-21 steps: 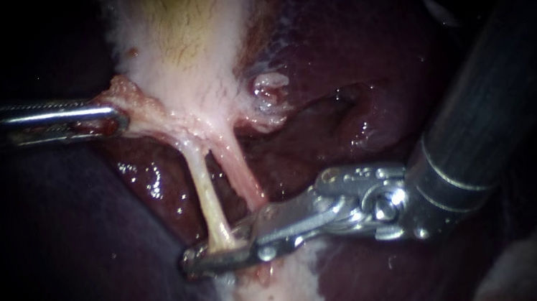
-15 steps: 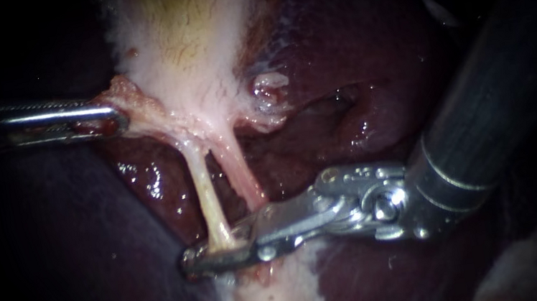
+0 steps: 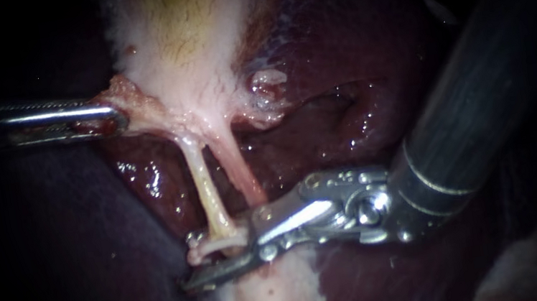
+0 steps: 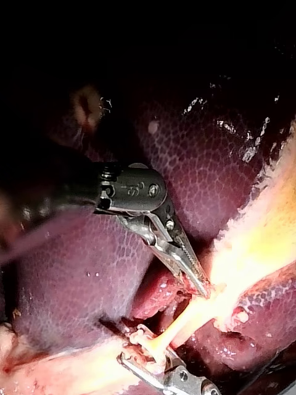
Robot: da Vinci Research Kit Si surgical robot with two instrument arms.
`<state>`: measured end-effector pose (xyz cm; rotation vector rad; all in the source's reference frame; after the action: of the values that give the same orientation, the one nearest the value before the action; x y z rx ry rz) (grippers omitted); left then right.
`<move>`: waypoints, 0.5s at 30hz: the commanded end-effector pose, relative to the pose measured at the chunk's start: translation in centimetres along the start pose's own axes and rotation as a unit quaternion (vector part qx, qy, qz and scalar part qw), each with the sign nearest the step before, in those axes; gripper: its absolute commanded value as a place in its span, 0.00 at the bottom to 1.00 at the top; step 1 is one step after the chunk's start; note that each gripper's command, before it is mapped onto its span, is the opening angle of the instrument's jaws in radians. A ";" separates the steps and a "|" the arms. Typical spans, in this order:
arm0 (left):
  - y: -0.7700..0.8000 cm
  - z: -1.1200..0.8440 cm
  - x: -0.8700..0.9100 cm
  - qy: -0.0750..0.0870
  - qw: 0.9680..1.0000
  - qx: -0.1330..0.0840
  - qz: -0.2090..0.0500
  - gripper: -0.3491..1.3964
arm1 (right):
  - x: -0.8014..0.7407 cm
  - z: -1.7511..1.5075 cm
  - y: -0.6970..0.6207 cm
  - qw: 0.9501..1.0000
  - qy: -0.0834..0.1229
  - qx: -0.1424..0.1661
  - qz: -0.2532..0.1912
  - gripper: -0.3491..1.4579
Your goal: Going back first clip left tube
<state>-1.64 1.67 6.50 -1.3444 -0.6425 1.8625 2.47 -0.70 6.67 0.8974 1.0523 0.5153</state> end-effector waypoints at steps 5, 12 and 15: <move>0.01 0.00 0.00 0.000 1.000 0.000 0.000 0.00 | -0.03 -0.01 0.14 0.999 0.008 -0.018 -0.039 0.46; 0.03 0.02 -0.03 0.000 1.000 0.001 0.001 0.00 | -0.08 -0.11 0.41 0.992 0.027 -0.076 -0.098 0.47; 0.04 0.03 -0.04 0.001 1.000 0.002 0.002 0.00 | -0.10 -0.19 0.44 0.989 0.021 -0.084 -0.116 0.47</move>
<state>-1.67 1.61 6.49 -1.3455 -0.6379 1.8640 2.24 -0.46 7.05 0.5978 1.1171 0.4102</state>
